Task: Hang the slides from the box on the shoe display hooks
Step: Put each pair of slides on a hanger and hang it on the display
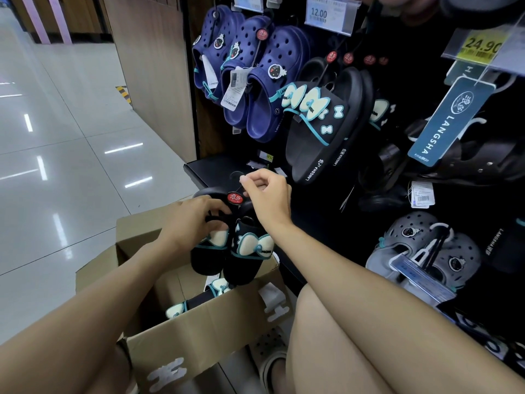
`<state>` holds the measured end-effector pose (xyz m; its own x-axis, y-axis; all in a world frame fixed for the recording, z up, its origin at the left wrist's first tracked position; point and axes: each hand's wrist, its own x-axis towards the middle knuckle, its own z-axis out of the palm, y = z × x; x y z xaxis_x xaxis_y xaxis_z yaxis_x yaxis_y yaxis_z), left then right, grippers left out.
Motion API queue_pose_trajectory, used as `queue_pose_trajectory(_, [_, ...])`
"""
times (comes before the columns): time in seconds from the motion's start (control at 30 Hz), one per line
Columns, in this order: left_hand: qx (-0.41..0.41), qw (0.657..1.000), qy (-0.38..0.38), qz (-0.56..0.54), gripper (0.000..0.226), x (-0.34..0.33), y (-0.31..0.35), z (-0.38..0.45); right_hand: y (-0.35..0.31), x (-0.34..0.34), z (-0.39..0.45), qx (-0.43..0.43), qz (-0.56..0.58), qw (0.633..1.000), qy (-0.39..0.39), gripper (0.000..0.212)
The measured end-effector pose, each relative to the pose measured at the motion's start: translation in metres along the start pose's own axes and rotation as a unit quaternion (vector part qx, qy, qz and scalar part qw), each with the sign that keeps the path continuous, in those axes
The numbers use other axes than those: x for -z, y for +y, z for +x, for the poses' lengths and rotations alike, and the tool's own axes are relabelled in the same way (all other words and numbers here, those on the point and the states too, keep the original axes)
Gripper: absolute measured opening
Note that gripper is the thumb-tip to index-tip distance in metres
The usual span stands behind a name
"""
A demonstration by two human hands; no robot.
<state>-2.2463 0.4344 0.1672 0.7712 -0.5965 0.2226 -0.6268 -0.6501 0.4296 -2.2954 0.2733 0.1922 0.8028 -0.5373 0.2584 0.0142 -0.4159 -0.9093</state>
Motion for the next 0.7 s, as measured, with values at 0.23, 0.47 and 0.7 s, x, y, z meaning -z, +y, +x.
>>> queue_pose_trajectory(0.23, [0.011,1.0,0.013,-0.025,0.044,-0.004,-0.003,-0.002,-0.003,0.002,0.0,-0.002,0.025,0.999,0.02,0.012])
queue_pose_trajectory(0.47, [-0.022,1.0,0.01,0.001,0.035,-0.005,0.002,-0.003,-0.006,0.009,-0.003,0.001,0.017,1.0,0.013,0.013])
queue_pose_trajectory(0.7, [-0.045,0.998,0.017,-0.045,0.035,0.001,0.019,-0.003,-0.016,0.035,-0.004,0.027,0.023,0.999,0.037,0.014])
